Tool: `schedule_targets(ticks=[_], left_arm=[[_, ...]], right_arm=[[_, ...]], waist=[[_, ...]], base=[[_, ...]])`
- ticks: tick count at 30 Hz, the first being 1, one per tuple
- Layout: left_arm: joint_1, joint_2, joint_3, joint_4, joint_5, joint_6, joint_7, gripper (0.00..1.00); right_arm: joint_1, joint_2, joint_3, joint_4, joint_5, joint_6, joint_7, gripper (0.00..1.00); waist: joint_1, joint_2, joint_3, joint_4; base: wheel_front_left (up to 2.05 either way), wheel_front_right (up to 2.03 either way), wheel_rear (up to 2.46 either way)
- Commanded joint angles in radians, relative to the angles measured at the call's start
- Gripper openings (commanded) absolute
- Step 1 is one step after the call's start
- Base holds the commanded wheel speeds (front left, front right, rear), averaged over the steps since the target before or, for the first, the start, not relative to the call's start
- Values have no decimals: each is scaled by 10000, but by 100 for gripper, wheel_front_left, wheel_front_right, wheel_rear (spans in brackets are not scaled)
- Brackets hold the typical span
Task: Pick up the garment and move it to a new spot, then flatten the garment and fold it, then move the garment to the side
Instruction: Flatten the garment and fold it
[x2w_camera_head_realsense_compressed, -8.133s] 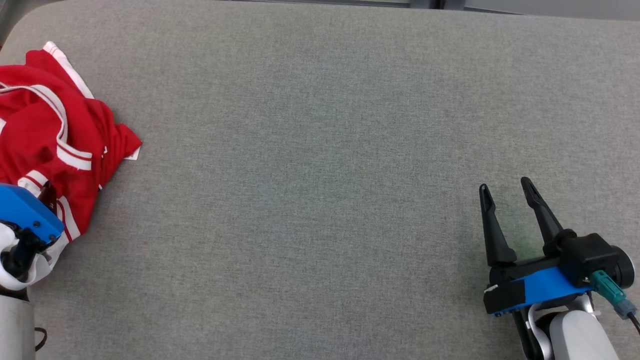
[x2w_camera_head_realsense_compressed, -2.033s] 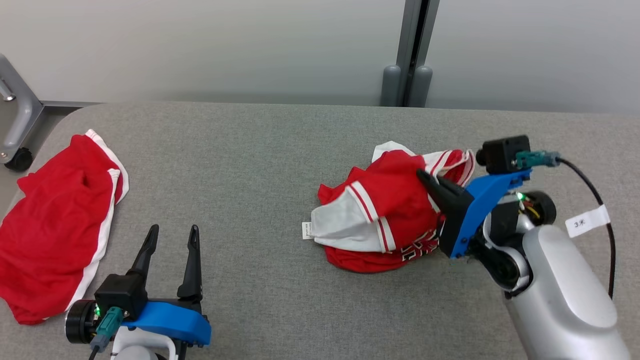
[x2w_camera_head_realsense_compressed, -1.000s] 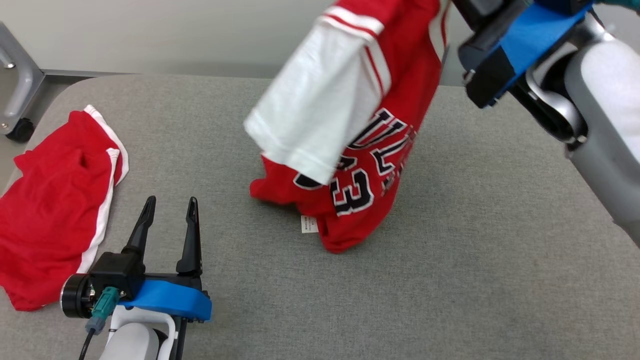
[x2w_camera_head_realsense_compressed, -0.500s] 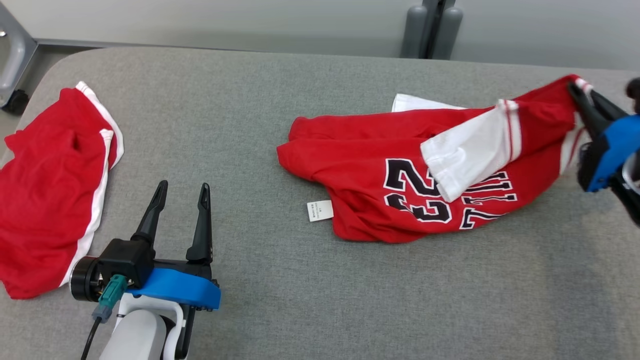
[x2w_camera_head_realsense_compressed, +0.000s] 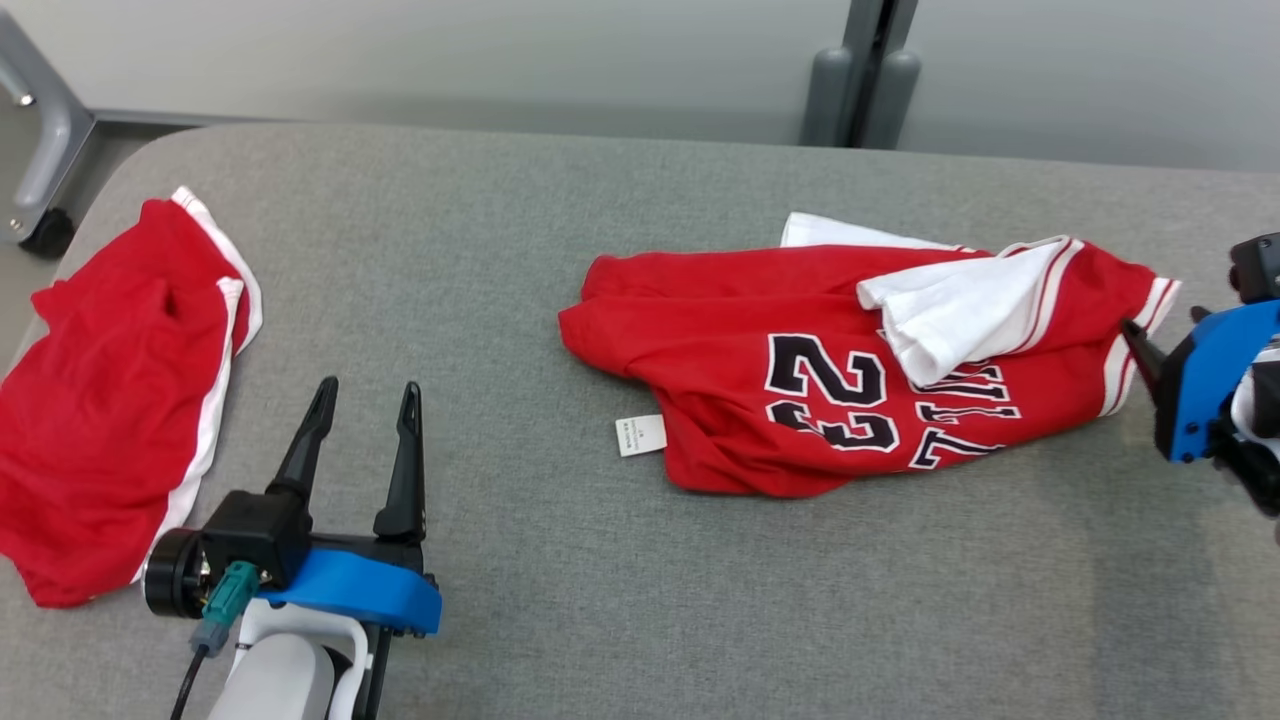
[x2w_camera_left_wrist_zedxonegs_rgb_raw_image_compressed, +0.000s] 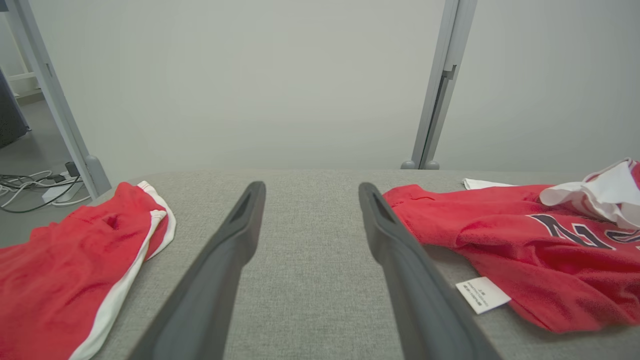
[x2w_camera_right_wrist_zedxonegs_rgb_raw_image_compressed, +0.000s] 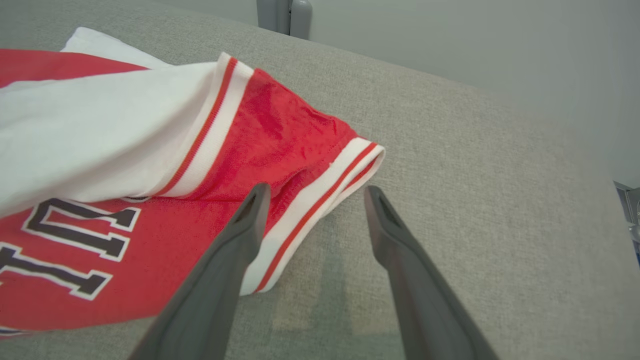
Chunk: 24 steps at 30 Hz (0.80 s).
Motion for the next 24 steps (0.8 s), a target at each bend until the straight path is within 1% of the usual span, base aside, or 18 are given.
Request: schedule_targets(ticks=[1,4,7,10,13,16,20,24], left_arm=[[117,16,8,-6,3,56,-40,100],[286,45,30,-41,-54,108,-41,100],[395,68,40,-88,-81,156,-42,100],[441,101,46,-159,-115,176,-38,100],[365,130,68,-258,-157,203,-29,100],[183,123,42,-347,-161,196,-24,100],[-32,94,-8,-387,-145,181,-25,100],[-222,32,-41,-356,-172,149,-30,100]], right_arm=[[201,60,36,-202,93,-3,83,100],[450,160,107,-957,-55,-3,197,100],[572,242,89,-1913,-696,-3,49,100],[826,701,-139,-2795,-1558,-1,124,100],[1164,1413,-560,-3536,-2441,-4,339,100],[1404,2058,-1053,-3924,-3473,-3,536,100],[1373,2677,-1547,-3961,-5094,-3,911,100],[1096,2941,-1926,-3776,-6574,-3,1504,100]], waist=[[-1,0,-192,-164],[-1,0,-419,-339],[-1,0,-559,-447],[-1,0,-576,-487],[-1,0,-432,-486],[-1,0,-182,-380],[-1,0,149,-171],[-1,0,435,102]], base=[[0,0,0],[0,0,0],[0,0,0],[0,0,0],[0,0,0],[0,0,0],[0,0,0],[0,0,0]])
